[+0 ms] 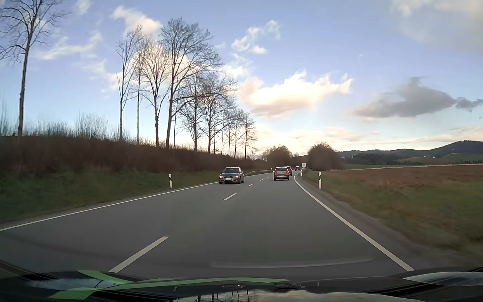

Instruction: Follow the waypoints while adhering to traffic rules and regulations

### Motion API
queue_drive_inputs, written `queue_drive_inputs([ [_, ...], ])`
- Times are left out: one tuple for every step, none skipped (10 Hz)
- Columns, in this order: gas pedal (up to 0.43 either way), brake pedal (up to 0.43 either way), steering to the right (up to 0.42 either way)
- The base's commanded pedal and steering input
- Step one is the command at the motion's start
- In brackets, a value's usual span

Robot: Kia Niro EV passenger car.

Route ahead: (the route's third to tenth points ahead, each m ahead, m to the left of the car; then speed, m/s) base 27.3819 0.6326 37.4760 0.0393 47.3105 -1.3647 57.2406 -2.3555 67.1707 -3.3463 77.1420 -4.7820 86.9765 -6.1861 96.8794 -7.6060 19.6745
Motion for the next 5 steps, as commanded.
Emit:
queue_drive_inputs([
  [0.079, 0.000, 0.009],
  [0.079, 0.000, 0.010],
  [0.079, 0.000, 0.010],
  [0.079, 0.000, 0.010],
  [0.079, 0.000, 0.010],
])
